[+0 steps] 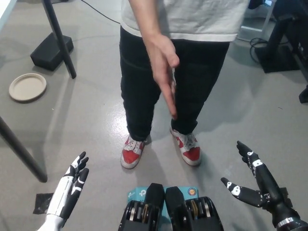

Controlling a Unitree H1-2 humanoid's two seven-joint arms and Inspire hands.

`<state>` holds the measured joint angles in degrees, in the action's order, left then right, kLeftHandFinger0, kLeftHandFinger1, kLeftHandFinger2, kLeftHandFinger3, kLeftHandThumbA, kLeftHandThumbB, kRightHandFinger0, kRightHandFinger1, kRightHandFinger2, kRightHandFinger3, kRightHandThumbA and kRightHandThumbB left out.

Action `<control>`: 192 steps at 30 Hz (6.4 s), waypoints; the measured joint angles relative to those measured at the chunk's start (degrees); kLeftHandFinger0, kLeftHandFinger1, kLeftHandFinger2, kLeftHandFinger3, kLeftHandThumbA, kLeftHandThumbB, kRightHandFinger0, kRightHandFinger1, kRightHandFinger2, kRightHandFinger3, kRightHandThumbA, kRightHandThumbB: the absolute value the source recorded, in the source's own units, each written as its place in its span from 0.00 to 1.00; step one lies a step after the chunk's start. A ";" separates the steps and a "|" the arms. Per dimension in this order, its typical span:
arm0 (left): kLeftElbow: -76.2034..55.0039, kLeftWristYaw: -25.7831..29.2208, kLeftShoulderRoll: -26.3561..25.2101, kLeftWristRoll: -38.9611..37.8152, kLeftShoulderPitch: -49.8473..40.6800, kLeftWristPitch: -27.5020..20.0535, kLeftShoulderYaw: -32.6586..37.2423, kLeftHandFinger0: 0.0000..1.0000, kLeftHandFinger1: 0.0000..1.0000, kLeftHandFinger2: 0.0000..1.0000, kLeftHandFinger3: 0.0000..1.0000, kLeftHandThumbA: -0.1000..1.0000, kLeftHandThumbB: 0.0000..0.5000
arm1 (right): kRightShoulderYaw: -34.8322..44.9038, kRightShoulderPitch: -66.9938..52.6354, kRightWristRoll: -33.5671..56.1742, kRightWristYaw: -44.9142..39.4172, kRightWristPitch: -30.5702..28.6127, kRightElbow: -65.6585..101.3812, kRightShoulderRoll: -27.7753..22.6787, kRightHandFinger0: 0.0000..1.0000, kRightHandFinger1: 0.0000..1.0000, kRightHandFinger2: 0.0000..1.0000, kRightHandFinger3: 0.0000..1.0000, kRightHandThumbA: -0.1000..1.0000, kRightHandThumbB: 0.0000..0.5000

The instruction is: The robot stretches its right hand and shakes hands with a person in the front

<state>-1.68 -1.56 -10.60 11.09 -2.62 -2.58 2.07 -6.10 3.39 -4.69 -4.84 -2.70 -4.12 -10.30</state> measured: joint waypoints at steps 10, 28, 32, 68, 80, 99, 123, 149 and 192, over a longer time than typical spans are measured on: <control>0.05 0.00 0.23 -0.07 -0.39 -0.75 -0.17 1.00 1.00 1.00 1.00 1.00 0.06 | 1.04 0.23 3.63 -1.04 0.65 5.11 3.04 1.00 1.00 1.00 1.00 0.89 0.63; 0.35 0.00 0.24 -0.34 -0.07 -1.61 -0.43 1.00 1.00 1.00 1.00 1.00 0.09 | 0.59 14.69 2.85 -1.31 15.95 18.38 4.88 1.00 1.00 1.00 1.00 0.98 0.76; 0.31 -0.01 0.24 -0.35 0.27 -1.57 -0.43 1.00 1.00 1.00 1.00 1.00 0.08 | -0.26 19.21 1.23 -1.21 18.31 15.75 5.69 1.00 1.00 1.00 1.00 1.00 0.77; 0.14 -0.02 0.24 -0.06 1.11 -1.39 -0.40 1.00 1.00 1.00 1.00 1.00 0.05 | -2.31 39.52 -1.81 0.29 18.31 -17.41 12.45 1.00 1.00 1.00 1.00 0.37 0.40; 0.18 -0.03 0.24 -0.27 1.11 -1.39 -0.38 1.00 1.00 1.00 1.00 1.00 0.04 | -2.86 33.19 -2.80 0.61 18.84 -1.42 12.47 1.00 1.00 1.00 1.00 0.42 0.44; 0.45 -0.03 0.22 -0.34 1.47 -1.37 -0.29 1.00 1.00 1.00 1.00 1.00 0.09 | -6.59 26.46 -3.27 -1.60 26.60 29.98 11.64 1.00 1.00 1.00 1.00 0.37 0.39; 0.34 -0.05 0.18 -0.36 2.22 -1.33 -0.17 1.00 1.00 1.00 1.00 1.00 0.05 | -4.76 42.76 -3.97 1.67 16.05 -26.42 11.72 1.00 1.00 1.00 1.00 0.45 0.45; 0.62 -0.06 0.16 -0.47 2.51 -1.14 -0.14 1.00 1.00 1.00 1.00 1.00 0.05 | -8.82 25.68 -5.04 -0.68 23.41 27.47 11.56 1.00 1.00 1.00 1.00 0.56 0.51; 0.29 -0.26 0.02 -0.60 4.44 -0.75 -0.08 1.00 1.00 1.00 1.00 1.00 0.05 | -7.64 39.61 -6.97 -0.57 15.27 -15.83 7.55 1.00 1.00 1.00 1.00 1.00 1.00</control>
<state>-1.39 -1.82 -10.58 10.48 1.83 -3.33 1.99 -13.74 43.01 -11.66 -5.41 12.57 -19.95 -2.76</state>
